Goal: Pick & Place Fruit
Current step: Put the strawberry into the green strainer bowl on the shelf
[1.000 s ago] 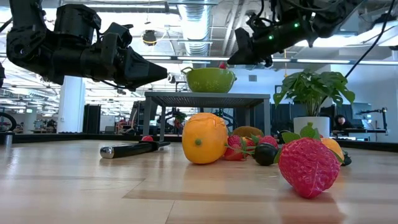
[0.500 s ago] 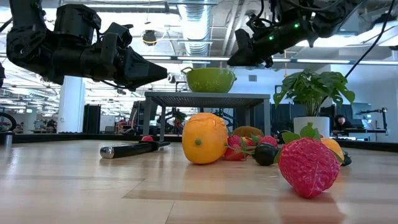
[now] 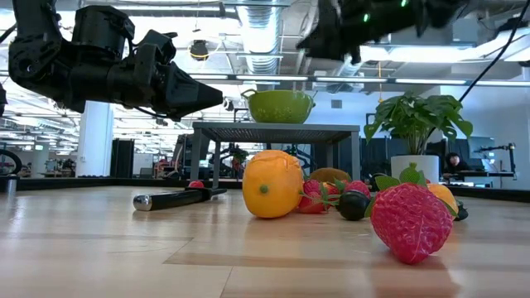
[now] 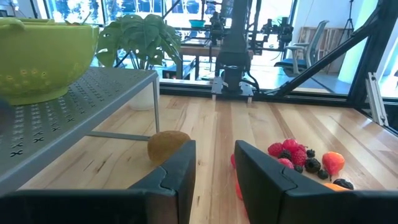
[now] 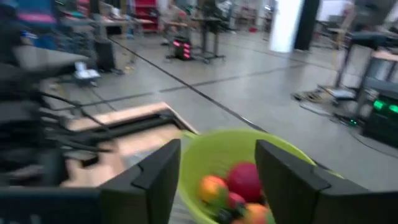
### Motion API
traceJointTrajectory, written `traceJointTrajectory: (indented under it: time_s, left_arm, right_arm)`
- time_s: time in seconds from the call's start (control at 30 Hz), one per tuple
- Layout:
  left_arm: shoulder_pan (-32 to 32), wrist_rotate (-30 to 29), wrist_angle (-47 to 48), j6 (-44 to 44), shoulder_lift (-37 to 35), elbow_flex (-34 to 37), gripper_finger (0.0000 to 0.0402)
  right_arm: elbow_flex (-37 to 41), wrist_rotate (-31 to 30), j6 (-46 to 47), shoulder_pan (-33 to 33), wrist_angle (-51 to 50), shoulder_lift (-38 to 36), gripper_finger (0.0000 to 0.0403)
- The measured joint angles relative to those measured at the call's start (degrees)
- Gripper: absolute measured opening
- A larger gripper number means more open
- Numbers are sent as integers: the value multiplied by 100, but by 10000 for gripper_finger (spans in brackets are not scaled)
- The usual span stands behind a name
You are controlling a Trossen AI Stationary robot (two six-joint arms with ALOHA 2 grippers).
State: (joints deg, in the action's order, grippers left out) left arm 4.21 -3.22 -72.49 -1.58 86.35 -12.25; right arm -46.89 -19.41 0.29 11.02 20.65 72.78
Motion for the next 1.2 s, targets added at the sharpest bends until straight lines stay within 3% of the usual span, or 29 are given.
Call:
traceJointTrajectory:
  time_s: [0.17,0.43,0.7,1.2]
  left_arm:
    - [-2,-4,-2,0,0,1,106]
    - [-1,-24,-1,1,1,0,106]
    - [0,-22,-2,0,0,0,106]
    - [-2,-15,0,1,2,0,106]
  right_arm:
    - [-281,-6,-234,-754,-556,-343,234]
    - [-394,-401,189,-1985,-1841,-552,212]
    - [-394,-617,1689,-3069,-3170,-241,185]
    - [-394,-596,3976,-4267,-3786,935,164]
